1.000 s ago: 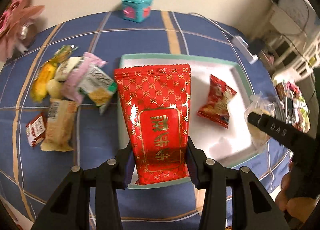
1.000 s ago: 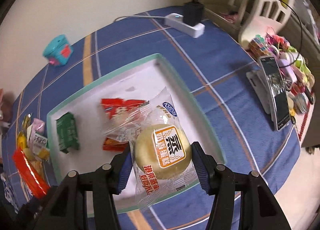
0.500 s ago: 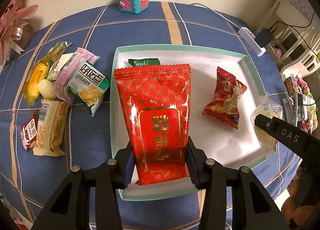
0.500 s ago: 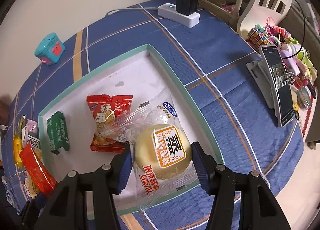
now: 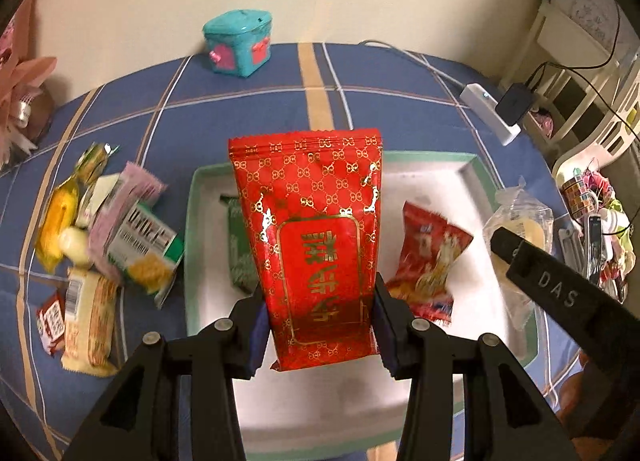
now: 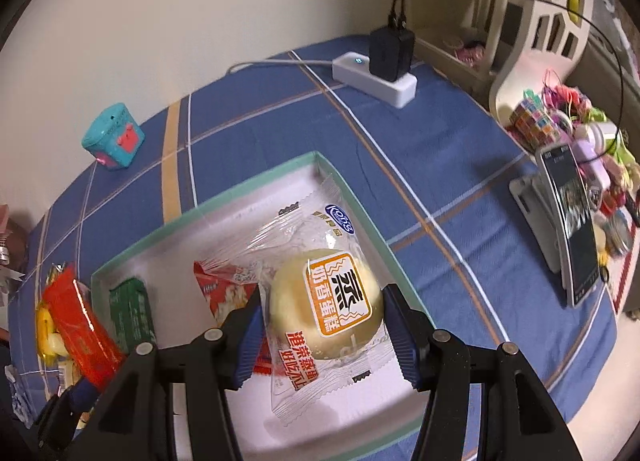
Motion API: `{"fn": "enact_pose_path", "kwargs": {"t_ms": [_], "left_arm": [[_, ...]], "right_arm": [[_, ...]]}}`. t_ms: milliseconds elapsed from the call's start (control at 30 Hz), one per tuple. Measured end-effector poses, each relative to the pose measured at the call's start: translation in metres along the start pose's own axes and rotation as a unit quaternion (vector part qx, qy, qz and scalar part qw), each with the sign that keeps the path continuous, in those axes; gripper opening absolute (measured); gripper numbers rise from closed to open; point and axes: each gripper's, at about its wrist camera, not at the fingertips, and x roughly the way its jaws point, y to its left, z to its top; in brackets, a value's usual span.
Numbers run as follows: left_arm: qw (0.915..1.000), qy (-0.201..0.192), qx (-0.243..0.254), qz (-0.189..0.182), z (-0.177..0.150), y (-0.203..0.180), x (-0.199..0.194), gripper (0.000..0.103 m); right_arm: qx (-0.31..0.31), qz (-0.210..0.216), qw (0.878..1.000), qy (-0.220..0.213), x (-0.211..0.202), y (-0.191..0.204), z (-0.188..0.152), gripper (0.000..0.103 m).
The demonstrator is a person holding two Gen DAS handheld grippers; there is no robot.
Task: Organize snacks
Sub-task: 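Carry both items over the tray and open both tools to release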
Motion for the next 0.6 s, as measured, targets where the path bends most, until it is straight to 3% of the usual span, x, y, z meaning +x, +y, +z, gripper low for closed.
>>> {"fn": "enact_pose_path", "kwargs": {"t_ms": [600], "left_arm": [[0.9996, -0.017, 0.022, 0.008, 0.027, -0.028, 0.036, 0.047]], "right_arm": [[-0.006, 0.017, 1.000, -0.016, 0.027, -0.001, 0.031, 0.060]]}}
